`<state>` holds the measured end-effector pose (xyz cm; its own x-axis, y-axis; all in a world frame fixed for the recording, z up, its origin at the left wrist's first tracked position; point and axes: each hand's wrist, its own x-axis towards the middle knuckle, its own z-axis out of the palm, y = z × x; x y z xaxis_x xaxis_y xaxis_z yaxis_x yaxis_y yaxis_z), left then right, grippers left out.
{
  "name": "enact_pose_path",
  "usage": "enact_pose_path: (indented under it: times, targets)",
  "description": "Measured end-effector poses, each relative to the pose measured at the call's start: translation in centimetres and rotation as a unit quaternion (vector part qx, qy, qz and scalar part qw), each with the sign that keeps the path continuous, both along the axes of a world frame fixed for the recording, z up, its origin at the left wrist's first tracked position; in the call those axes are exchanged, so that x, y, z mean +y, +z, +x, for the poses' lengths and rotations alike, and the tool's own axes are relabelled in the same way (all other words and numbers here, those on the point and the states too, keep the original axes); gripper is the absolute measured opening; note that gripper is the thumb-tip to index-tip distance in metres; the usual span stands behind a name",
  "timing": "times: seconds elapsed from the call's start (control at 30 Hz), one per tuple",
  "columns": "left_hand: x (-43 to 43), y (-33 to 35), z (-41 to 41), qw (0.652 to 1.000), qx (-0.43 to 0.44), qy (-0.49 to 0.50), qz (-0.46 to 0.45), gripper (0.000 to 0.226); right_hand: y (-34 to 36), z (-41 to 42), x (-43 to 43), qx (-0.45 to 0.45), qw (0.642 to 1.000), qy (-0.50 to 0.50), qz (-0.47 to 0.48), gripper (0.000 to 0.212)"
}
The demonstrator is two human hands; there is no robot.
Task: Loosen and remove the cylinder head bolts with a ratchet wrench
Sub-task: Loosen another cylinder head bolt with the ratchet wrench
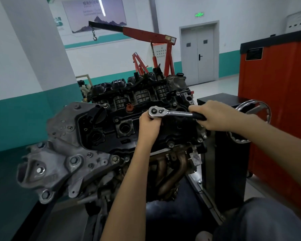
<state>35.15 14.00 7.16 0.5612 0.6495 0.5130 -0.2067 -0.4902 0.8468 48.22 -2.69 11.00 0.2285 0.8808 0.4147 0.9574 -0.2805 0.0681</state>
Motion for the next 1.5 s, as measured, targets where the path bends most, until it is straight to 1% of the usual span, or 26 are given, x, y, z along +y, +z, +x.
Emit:
enact_pose_path:
  times: [0.07, 0.1, 0.13, 0.2, 0.3, 0.37, 0.4, 0.53, 0.6, 0.63, 0.7, 0.73, 0.77, 0.8, 0.83, 0.9, 0.97, 1.0, 1.07, 1.13, 1.17, 1.2, 1.27, 1.37, 1.43, 1.5]
  targets:
    - [-0.1, -0.3, 0.1, 0.999, -0.022, 0.004, -0.025, 0.023, -2.6, -1.4, 0.1, 0.048, 0.998, -0.013, 0.048, 0.024]
    - [-0.4, -0.4, 0.2, 0.999, -0.031, 0.001, -0.029, 0.025, -4.5, -2.6, 0.0, 0.118, 0.99, -0.007, 0.084, 0.026]
    - [-0.7, -0.4, 0.3, 0.999, -0.035, -0.001, -0.026, 0.03, -6.6, -4.2, 0.1, 0.21, 0.97, 0.004, 0.125, 0.029]
    - [-1.4, -0.3, 0.6, 0.999, -0.039, 0.002, -0.014, 0.044, -10.2, -8.2, 1.2, 0.355, 0.91, 0.012, 0.216, 0.029]
    - [-1.5, 0.0, 0.8, 0.998, -0.059, 0.014, -0.011, 0.05, -12.4, -13.8, 4.9, 0.465, 0.836, 0.006, 0.293, 0.023]
    - [-1.3, 0.1, 0.7, 0.999, -0.052, 0.015, 0.001, 0.049, -12.2, -15.5, 6.0, 0.506, 0.802, 0.031, 0.316, 0.026]
    - [-1.2, 0.1, 0.6, 0.999, -0.043, 0.014, 0.004, 0.049, -12.0, -15.2, 5.8, 0.503, 0.805, 0.034, 0.313, 0.028]
    - [-0.4, -0.2, 0.7, 1.0, -0.018, -0.006, 0.004, 0.051, -9.8, -9.5, 1.6, 0.391, 0.899, 0.041, 0.192, 0.027]
    - [-0.4, 0.1, 0.7, 1.0, 0.002, -0.01, 0.014, 0.05, -6.9, -5.3, -0.6, 0.316, 0.94, 0.052, 0.116, 0.033]
    - [-0.4, 0.2, 0.7, 1.0, 0.005, -0.007, 0.018, 0.049, -5.2, -3.5, -1.1, 0.261, 0.961, 0.047, 0.076, 0.034]
    - [-0.1, 0.4, 0.6, 1.0, -0.003, -0.004, 0.008, 0.046, -2.0, -0.9, -1.0, 0.103, 0.994, 0.021, 0.013, 0.026]
    - [0.0, 0.3, 0.4, 1.0, -0.013, -0.01, -0.006, 0.045, -1.2, -0.5, -0.6, 0.029, 1.0, 0.008, 0.005, 0.022]
    - [0.0, 0.2, 0.2, 1.0, -0.02, -0.015, -0.018, 0.046, -0.9, -0.5, -0.3, -0.012, 1.0, -0.001, 0.012, 0.02]
    - [0.0, 0.1, 0.0, 0.999, -0.022, -0.017, -0.025, 0.047, -1.3, -0.8, -0.1, -0.01, 1.0, -0.009, 0.026, 0.021]
    - [-0.1, 0.0, 0.0, 0.999, -0.02, -0.017, -0.026, 0.047, -2.5, -1.4, -0.1, 0.025, 0.999, -0.017, 0.044, 0.022]
    - [-0.6, -0.3, 0.1, 0.999, -0.029, -0.015, -0.019, 0.049, -6.0, -4.1, -0.2, 0.176, 0.978, -0.007, 0.111, 0.026]
    - [-1.3, -0.3, 0.4, 0.999, -0.049, 0.005, -0.022, 0.048, -9.5, -8.3, 0.8, 0.336, 0.92, 0.011, 0.2, 0.032]
    - [-1.4, -0.3, 0.6, 0.998, -0.057, 0.015, -0.025, 0.049, -10.7, -10.5, 1.9, 0.382, 0.892, 0.009, 0.24, 0.032]
    - [-1.3, -0.4, 0.7, 0.997, -0.067, 0.018, -0.031, 0.049, -12.0, -13.9, 4.6, 0.436, 0.851, 0.003, 0.292, 0.029]
    - [-1.1, -0.2, 0.5, 0.998, -0.055, 0.016, -0.031, 0.048, -12.1, -15.1, 5.8, 0.477, 0.827, 0.012, 0.296, 0.026]
    - [-0.9, -0.2, 0.2, 0.999, -0.041, 0.013, -0.024, 0.047, -12.0, -14.6, 5.5, 0.479, 0.833, 0.009, 0.276, 0.027]
    - [-0.5, -0.1, 0.0, 1.0, -0.026, 0.008, -0.011, 0.047, -11.7, -13.5, 4.8, 0.459, 0.851, 0.008, 0.254, 0.027]
    - [0.0, 0.2, -0.5, 1.0, -0.01, -0.005, 0.029, 0.047, -10.5, -10.4, 2.7, 0.396, 0.896, 0.02, 0.201, 0.022]
    - [0.6, 1.1, -0.5, 0.995, 0.021, -0.026, 0.098, 0.044, -6.7, -5.3, 0.0, 0.322, 0.94, 0.063, 0.095, 0.022]
    - [0.3, 1.3, -0.4, 0.994, 0.031, -0.042, 0.101, 0.046, -3.6, -2.4, -0.4, 0.23, 0.971, 0.058, 0.034, 0.023]
    - [0.0, 0.9, -0.4, 0.997, 0.003, -0.048, 0.067, 0.045, -1.7, -0.8, -0.4, 0.123, 0.992, 0.032, 0.006, 0.022]
